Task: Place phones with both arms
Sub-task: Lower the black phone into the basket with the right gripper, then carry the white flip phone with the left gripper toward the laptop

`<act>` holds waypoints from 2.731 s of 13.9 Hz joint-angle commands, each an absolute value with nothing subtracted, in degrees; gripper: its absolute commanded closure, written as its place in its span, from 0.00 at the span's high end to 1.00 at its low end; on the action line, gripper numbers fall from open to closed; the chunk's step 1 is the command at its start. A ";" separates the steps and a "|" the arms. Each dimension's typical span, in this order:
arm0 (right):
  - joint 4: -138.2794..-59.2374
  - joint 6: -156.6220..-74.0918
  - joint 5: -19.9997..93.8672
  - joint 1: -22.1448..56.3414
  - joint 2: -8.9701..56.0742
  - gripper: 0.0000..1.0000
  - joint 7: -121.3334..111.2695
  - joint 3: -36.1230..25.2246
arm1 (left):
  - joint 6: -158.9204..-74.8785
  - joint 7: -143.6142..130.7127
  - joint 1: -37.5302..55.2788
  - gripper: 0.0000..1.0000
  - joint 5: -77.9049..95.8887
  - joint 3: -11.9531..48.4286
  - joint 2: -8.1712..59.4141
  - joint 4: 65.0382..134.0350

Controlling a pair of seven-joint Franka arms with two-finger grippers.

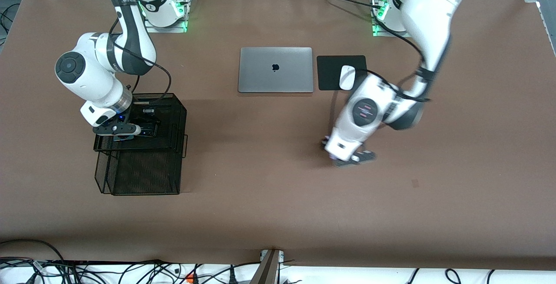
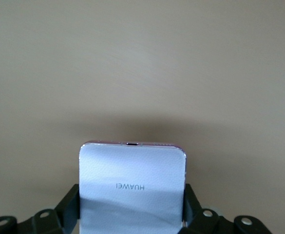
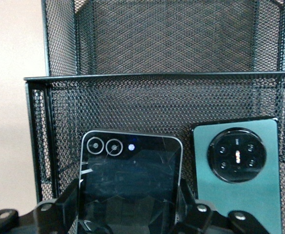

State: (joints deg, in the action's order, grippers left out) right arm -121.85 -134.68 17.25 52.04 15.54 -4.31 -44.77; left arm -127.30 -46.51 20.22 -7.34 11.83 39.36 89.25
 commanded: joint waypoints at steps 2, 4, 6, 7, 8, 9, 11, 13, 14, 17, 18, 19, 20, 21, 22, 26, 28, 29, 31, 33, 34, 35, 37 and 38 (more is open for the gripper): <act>-122.96 -137.63 18.37 52.65 16.17 0.61 -4.57 -44.21 | -125.60 -52.45 31.00 0.06 -5.97 9.94 49.98 73.78; -122.96 -138.34 18.37 52.65 16.35 0.84 -4.48 -44.12 | -125.68 -52.65 35.49 0.07 -6.94 8.54 53.69 68.84; -122.87 -138.43 18.37 52.65 16.35 0.94 -4.31 -44.12 | -125.95 -52.56 40.58 0.08 -7.21 5.64 56.41 64.97; -122.78 -139.04 18.37 52.65 16.26 0.99 -4.31 -44.12 | -126.03 -52.73 43.56 0.08 -7.12 3.19 58.08 62.78; -122.52 -139.22 18.37 52.65 16.17 0.99 -4.22 -44.12 | -126.04 -53.34 45.77 0.08 -7.03 1.34 59.57 61.36; -122.17 -139.13 18.37 52.65 15.91 0.99 -4.22 -44.12 | -126.12 -54.05 46.40 0.08 -7.03 0.97 60.46 60.83; -120.95 -138.52 18.37 52.56 15.56 0.99 -4.04 -44.21 | -126.47 -55.01 46.84 0.19 -7.12 0.88 61.17 60.82; -119.36 -137.47 18.37 52.56 15.21 0.99 -4.48 -44.47 | -127.35 -56.60 47.20 0.47 -7.21 0.70 61.43 60.82; -118.40 -135.98 18.37 52.56 15.21 0.99 -4.57 -44.65 | -127.44 -56.86 47.55 0.57 -7.21 0.53 61.52 60.82; -116.28 -133.33 18.28 52.47 15.21 0.99 -4.92 -45.44 | -127.44 -58.09 47.55 0.87 -7.21 0.35 61.44 60.82; -115.84 -132.72 18.28 52.47 15.21 0.99 -4.83 -45.53 | -127.44 -58.53 47.64 1.00 -7.21 0.26 61.35 60.82; -115.23 -131.93 18.28 52.47 15.21 0.99 -4.83 -45.53 | -127.44 -58.54 47.55 1.00 -7.21 0.26 61.00 60.82; -114.53 -131.14 18.11 52.47 15.21 0.99 -4.75 -45.53 | -127.35 -58.62 47.55 1.00 -7.21 0.18 60.74 60.73; -113.83 -130.26 18.11 52.21 15.21 0.99 -4.57 -45.53 | -126.83 -58.54 47.29 1.00 -7.21 -0.09 60.12 60.82; -112.86 -128.95 18.11 52.12 15.29 0.99 -4.48 -45.53 | -126.39 -58.27 46.85 1.00 -7.03 -0.52 58.73 60.82; -104.79 -118.24 17.84 52.12 16.08 0.99 0.15 -45.27 | -115.17 -55.12 38.25 1.00 -6.42 0.61 50.47 62.83; -100.66 -114.72 17.49 53.52 17.30 0.99 7.51 -43.87 | -110.68 -52.40 33.51 1.00 -6.42 0.79 45.12 67.12; -97.76 -113.13 17.58 54.57 18.88 0.99 11.73 -42.55 | -109.09 -49.60 31.75 1.00 -6.42 0.79 41.96 70.11; -92.40 -111.10 18.37 56.15 23.45 0.99 20.96 -38.17 | -105.31 -41.53 25.87 1.00 -6.42 0.79 35.89 74.69; -88.53 -112.58 18.28 56.16 28.54 0.99 28.97 -31.24 | -101.36 -32.74 20.68 1.00 -6.42 0.79 31.75 76.37; -85.03 -114.24 18.72 56.16 32.22 0.99 30.05 -28.59 | -99.16 -28.35 18.13 1.00 -6.33 0.88 30.25 76.38; -82.73 -115.82 19.33 56.16 35.65 0.99 29.88 -26.82 | -97.66 -23.78 15.58 1.00 -6.24 0.88 28.49 76.46; -80.69 -119.77 20.21 56.16 40.85 0.99 29.97 -23.31 | -94.59 -15.77 10.75 1.00 -3.79 0.79 25.68 76.46; -80.77 -122.23 20.21 56.25 42.44 0.99 29.62 -22.60 | -93.09 -11.99 8.63 1.00 -3.61 0.79 24.27 76.46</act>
